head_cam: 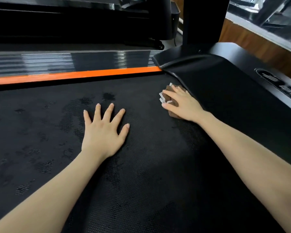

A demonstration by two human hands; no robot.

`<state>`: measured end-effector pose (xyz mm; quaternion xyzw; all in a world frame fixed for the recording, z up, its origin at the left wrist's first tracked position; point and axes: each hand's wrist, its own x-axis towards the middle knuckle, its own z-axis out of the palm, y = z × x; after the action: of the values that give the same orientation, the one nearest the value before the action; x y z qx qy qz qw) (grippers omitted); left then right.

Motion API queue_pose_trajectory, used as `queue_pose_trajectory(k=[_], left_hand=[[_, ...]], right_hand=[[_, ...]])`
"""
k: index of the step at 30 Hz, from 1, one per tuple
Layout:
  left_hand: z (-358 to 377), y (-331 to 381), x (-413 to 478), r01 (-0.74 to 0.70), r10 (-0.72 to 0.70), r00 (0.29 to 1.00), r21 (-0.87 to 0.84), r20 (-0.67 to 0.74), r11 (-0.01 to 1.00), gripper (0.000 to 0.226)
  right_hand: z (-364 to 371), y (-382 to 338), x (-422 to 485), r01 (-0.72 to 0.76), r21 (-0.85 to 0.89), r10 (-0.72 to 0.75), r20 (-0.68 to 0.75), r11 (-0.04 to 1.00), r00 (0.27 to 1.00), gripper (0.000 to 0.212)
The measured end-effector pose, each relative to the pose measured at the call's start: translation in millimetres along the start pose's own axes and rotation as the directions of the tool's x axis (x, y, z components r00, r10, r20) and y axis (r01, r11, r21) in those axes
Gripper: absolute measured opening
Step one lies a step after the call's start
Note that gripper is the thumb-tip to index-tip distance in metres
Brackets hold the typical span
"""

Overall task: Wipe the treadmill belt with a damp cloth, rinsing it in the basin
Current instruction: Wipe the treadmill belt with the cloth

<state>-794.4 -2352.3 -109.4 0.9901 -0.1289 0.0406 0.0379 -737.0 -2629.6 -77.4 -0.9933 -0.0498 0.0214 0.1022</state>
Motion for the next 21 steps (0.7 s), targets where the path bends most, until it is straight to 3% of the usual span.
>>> queue_pose_trajectory(k=[6, 11, 13, 17, 19, 21], left_hand=[[2, -1, 0, -0.006, 0.005, 0.999, -0.016, -0.035, 1.0, 0.079], [2, -1, 1, 0.0, -0.001, 0.999, -0.024, -0.045, 1.0, 0.077], [1, 0, -1, 0.011, -0.012, 0.999, -0.029, -0.044, 1.0, 0.078], [0, 0, -1, 0.012, -0.013, 0.999, -0.025, -0.044, 1.0, 0.078], [0, 1, -1, 0.009, -0.01, 0.999, -0.025, -0.043, 1.0, 0.077], [1, 0, -1, 0.003, -0.005, 0.999, -0.035, -0.046, 0.999, 0.076]], right_hand=[[-1, -22, 66, -0.118, 0.001, 0.118, -0.034, 0.993, 0.992, 0.054], [13, -27, 13, 0.144, 0.034, -0.144, 0.007, 0.989, 0.99, 0.04], [9, -22, 23, 0.072, 0.052, -0.072, -0.006, 0.996, 0.997, 0.04], [14, -48, 73, -0.207, -0.022, 0.203, -0.118, 0.978, 0.972, 0.046], [21, -71, 83, -0.219, -0.043, 0.211, -0.134, 0.975, 0.968, 0.046], [24, -78, 81, -0.121, -0.056, 0.115, -0.095, 0.991, 0.989, 0.05]])
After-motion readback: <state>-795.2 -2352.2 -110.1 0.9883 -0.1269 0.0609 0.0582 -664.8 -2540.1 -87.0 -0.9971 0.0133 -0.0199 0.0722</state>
